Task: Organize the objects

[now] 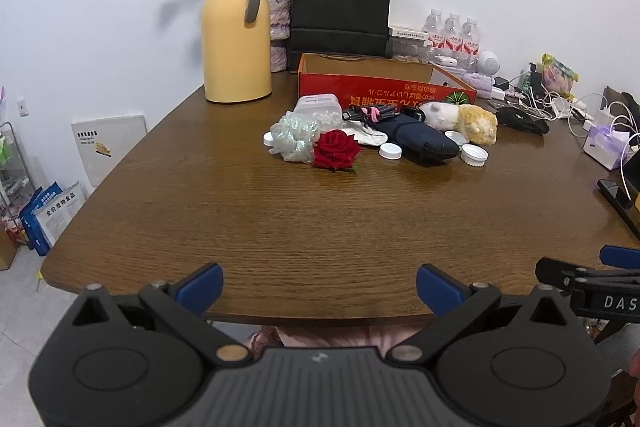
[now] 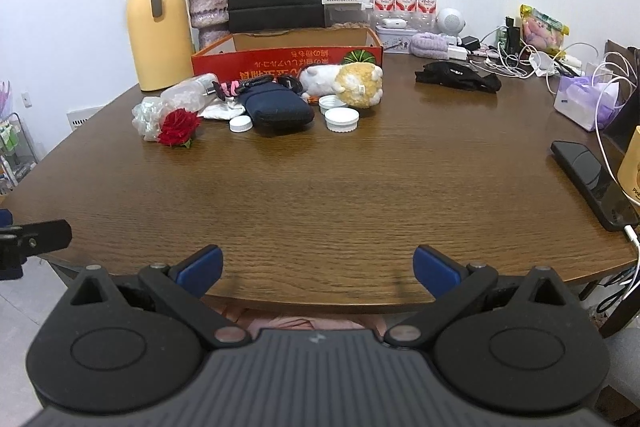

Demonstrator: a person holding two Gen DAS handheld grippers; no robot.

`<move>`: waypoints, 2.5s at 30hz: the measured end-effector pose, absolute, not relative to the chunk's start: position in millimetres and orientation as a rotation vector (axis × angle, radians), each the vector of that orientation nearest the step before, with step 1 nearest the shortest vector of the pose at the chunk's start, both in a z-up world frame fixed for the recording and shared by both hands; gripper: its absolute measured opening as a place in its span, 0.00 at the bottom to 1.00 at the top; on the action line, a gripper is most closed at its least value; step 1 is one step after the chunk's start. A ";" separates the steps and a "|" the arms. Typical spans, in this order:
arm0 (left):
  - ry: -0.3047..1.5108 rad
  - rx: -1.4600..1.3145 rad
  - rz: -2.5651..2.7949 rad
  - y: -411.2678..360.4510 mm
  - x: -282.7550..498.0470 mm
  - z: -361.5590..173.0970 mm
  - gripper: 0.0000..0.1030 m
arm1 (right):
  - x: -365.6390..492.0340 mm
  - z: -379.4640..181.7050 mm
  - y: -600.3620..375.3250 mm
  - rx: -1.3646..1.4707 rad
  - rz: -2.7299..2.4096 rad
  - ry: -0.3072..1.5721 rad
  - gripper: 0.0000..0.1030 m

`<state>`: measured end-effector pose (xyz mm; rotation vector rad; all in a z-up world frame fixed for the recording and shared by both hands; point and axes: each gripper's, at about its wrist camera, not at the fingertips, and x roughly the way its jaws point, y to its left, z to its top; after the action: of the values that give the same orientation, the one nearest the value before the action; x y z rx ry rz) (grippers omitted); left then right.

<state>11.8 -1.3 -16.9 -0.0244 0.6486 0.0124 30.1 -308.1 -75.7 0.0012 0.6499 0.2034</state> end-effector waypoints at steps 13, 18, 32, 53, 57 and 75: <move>0.651 -0.026 0.012 -0.2 12.7 -18.0 1.00 | 27.6 -76.0 -308.8 0.006 0.217 0.631 1.00; 0.663 -0.026 0.018 1.3 17.7 -21.0 1.00 | 31.7 -76.8 -308.8 0.006 0.211 0.613 1.00; 0.494 0.013 0.007 11.5 111.0 -19.7 0.92 | 118.1 -66.7 -307.6 0.011 0.234 0.447 1.00; 0.571 -0.094 -0.098 56.0 234.4 -37.9 0.27 | 205.0 -80.1 -187.5 -0.176 0.650 0.485 0.88; 0.577 -0.143 -0.091 65.3 218.6 -29.2 0.20 | 208.2 -88.8 -142.8 -0.257 0.704 0.515 0.69; 0.527 -0.008 -0.083 16.4 128.3 -41.3 0.78 | 116.7 -92.7 -265.0 -0.097 0.383 0.511 0.64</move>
<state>128.3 16.4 -41.3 -0.0081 0.5271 -0.0830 116.7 -265.0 -92.7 -0.0967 0.5107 0.3825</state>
